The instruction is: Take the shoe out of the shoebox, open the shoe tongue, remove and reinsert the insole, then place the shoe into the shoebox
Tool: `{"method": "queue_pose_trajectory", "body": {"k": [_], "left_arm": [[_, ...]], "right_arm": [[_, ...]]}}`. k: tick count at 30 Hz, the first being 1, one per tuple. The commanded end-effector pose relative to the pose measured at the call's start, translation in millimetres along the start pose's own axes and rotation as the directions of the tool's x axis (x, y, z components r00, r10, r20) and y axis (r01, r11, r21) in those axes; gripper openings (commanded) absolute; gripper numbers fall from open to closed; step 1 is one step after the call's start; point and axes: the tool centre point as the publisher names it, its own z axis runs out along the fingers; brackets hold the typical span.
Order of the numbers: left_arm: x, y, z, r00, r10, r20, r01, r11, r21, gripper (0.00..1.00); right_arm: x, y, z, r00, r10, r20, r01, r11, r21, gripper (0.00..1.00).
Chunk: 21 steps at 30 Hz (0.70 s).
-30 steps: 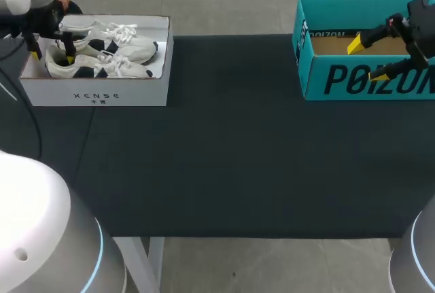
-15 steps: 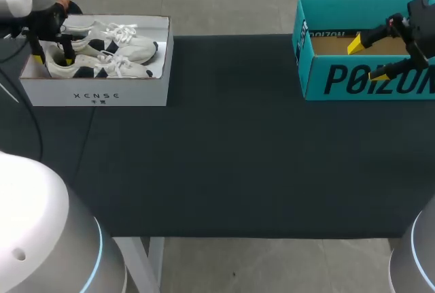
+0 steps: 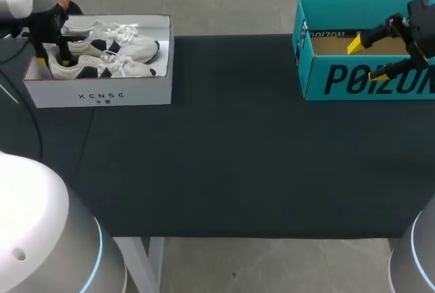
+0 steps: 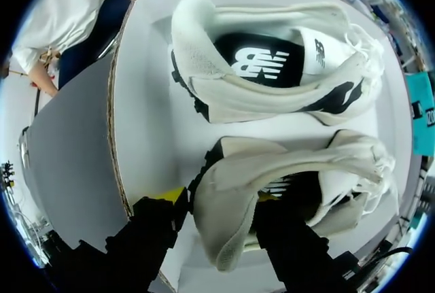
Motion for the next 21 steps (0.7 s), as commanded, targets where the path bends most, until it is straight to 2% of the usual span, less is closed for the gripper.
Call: {"method": "queue_pose_trajectory", "body": {"k": [1,7,17,19,21], "left_arm": [[-0.3,-1,2,1.0,-0.002,0.0,0.002,1.0,-0.004,0.5],[-6.8,-2,3,1.0,-0.018,-0.002,0.018,1.0,-0.007,0.54],[-14.1,-2,4,1.0,-0.026,-0.002,0.026,1.0,-0.014,0.49],[-13.8,-2,4,1.0,-0.023,-0.004,0.023,1.0,-0.014,0.47],[-12.1,-2,4,1.0,-0.02,-0.007,0.02,1.0,-0.014,0.4]], "right_arm": [[0.2,0.5,1,1.0,0.002,0.004,-0.002,1.0,0.001,1.0],[0.2,0.5,1,1.0,0.002,0.004,-0.002,1.0,0.001,1.0],[0.2,0.5,1,1.0,0.002,0.004,-0.002,1.0,0.001,1.0],[0.2,0.5,1,1.0,0.002,0.004,-0.002,1.0,0.001,1.0],[0.2,0.5,1,1.0,0.002,0.004,-0.002,1.0,0.001,1.0]]}}
